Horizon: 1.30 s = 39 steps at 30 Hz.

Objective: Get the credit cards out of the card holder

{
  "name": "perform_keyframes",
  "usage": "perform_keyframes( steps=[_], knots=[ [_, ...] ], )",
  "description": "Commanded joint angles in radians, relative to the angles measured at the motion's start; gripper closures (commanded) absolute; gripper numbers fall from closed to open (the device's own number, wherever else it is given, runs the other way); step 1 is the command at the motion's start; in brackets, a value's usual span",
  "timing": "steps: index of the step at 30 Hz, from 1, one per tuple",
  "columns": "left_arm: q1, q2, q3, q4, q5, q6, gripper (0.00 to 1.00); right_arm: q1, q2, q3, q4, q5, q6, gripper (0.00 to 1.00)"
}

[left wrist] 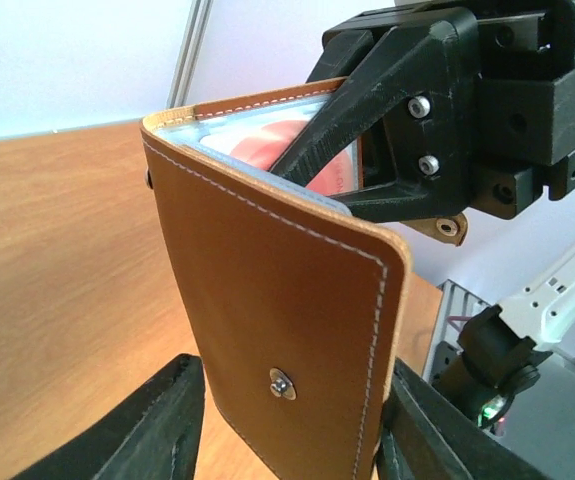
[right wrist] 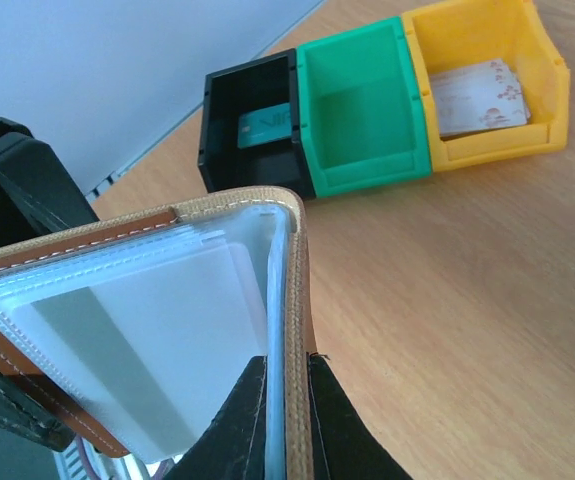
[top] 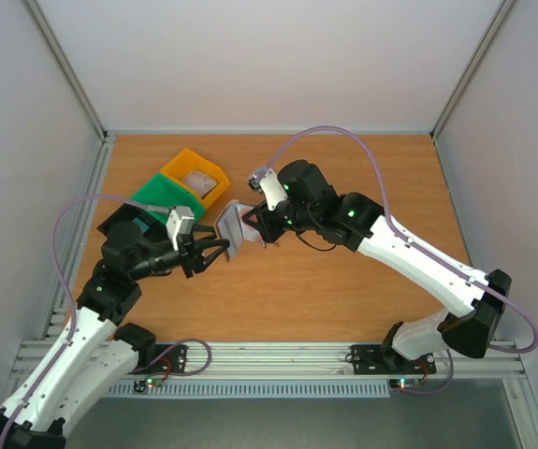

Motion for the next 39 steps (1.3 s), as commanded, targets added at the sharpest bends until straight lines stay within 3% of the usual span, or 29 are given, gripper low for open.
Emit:
perform_keyframes(
  steps=[1, 5, 11, 16, 21, 25, 35, 39],
  knots=[
    [-0.003, -0.019, 0.023, 0.014, 0.006, 0.029, 0.55, 0.010, -0.041, 0.025, 0.027, -0.103, -0.037, 0.99],
    [-0.003, -0.038, 0.023, 0.011, 0.063, 0.051, 0.56, -0.013, -0.076, 0.007, 0.019, -0.215, -0.095, 0.99],
    [-0.003, -0.054, 0.022, 0.089, 0.201, 0.025, 0.67, -0.069, -0.108, -0.048, 0.065, -0.385, -0.096, 0.99],
    [-0.003, -0.053, 0.042, 0.049, 0.182, 0.030, 0.71, -0.069, -0.116, -0.061, 0.091, -0.448, -0.105, 0.99],
    [-0.003, -0.066, 0.049, 0.061, 0.242, 0.037, 0.69, -0.115, -0.124, -0.095, 0.102, -0.514, -0.137, 0.99],
    [-0.003, -0.061, 0.052, 0.049, 0.197, 0.029, 0.78, -0.118, -0.097, -0.077, 0.102, -0.591, -0.135, 0.99],
    [-0.003, -0.070, 0.055, 0.058, 0.249, 0.025, 0.78, -0.127, -0.053, -0.070, 0.084, -0.586, -0.197, 0.99],
    [-0.003, -0.070, 0.057, 0.033, 0.193, 0.029, 0.80, -0.135, -0.021, -0.042, 0.085, -0.618, -0.200, 0.99]
  ],
)
